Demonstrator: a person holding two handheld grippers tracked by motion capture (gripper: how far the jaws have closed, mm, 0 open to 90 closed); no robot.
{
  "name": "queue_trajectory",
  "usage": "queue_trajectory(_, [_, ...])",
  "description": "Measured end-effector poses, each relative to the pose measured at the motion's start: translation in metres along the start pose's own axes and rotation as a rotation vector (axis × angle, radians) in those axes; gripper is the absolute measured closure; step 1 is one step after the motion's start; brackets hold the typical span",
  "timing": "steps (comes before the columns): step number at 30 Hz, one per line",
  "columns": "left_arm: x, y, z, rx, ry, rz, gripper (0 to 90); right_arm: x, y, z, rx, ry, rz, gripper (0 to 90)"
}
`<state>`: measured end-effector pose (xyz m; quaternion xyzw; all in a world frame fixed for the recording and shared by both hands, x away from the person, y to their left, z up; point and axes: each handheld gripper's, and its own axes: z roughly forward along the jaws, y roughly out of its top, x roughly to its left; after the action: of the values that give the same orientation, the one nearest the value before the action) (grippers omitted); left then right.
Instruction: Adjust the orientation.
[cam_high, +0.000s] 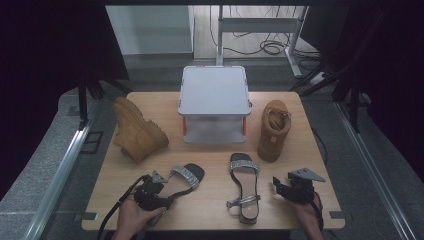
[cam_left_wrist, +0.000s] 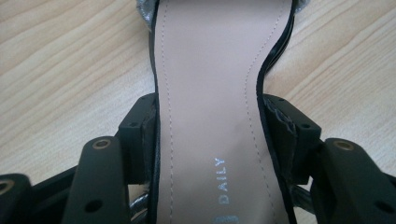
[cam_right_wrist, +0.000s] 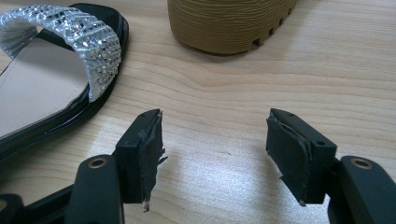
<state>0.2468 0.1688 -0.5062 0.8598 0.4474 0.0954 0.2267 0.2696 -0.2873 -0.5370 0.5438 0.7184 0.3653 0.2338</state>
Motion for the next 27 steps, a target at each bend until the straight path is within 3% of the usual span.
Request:
queue_trajectory(5, [0.009,0.011,-0.005,-0.028,-0.002,-0.023,42.0,-0.001,0.0,0.0,-0.003,0.001,0.009,36.8])
queue_trajectory(9, [0.021,0.02,-0.004,-0.029,0.04,-0.05,42.0,-0.001,0.0,-0.001,-0.007,0.0,0.005,36.7])
queue_trajectory(13, [0.032,0.018,0.006,-0.012,0.067,-0.085,41.9,-0.001,0.001,-0.003,-0.013,-0.001,0.007,36.8])
queue_trajectory(15, [0.034,0.017,0.008,-0.01,0.065,-0.091,41.9,-0.002,0.001,-0.003,-0.012,0.0,0.013,36.8])
queue_trajectory(16, [0.038,0.015,0.009,-0.022,0.037,-0.114,41.9,-0.002,0.001,-0.003,-0.009,-0.001,0.013,36.8])
queue_trajectory(20, [0.038,0.016,0.009,-0.021,0.04,-0.113,41.7,-0.002,0.001,-0.002,-0.005,-0.002,0.012,36.8])
queue_trajectory(21, [0.037,0.017,0.008,-0.02,0.052,-0.094,39.9,-0.002,0.001,-0.002,-0.007,-0.002,0.013,36.8])
queue_trajectory(24, [0.034,0.02,0.0,-0.055,0.067,-0.091,24.5,0.0,0.002,-0.003,-0.016,-0.004,0.014,36.8])
queue_trajectory(25, [0.034,0.02,0.0,-0.055,0.067,-0.091,21.9,0.001,0.002,-0.004,-0.02,-0.004,0.012,36.8])
queue_trajectory(27, [0.032,0.025,-0.009,-0.102,0.053,-0.08,20.2,0.002,0.004,-0.007,-0.028,-0.004,0.013,37.0])
